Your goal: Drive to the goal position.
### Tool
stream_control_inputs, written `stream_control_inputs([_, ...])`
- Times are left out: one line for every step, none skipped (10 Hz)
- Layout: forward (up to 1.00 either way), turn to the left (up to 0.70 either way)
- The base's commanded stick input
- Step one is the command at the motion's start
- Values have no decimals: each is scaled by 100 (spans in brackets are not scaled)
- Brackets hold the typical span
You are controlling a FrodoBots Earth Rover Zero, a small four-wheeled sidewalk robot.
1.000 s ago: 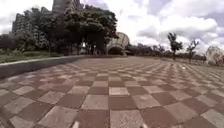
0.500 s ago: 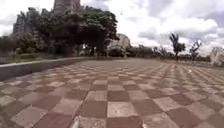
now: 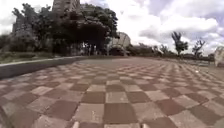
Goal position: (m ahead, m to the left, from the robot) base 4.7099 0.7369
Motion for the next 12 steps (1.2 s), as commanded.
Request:
stream_control_inputs([100,0])
stream_control_inputs([100,0])
stream_control_inputs([100,0])
stream_control_inputs([100,0])
stream_control_inputs([100,0])
stream_control_inputs([100,0])
stream_control_inputs([100,0])
stream_control_inputs([100,0])
stream_control_inputs([100,0])
stream_control_inputs([100,0])
stream_control_inputs([100,0])
stream_control_inputs([100,0])
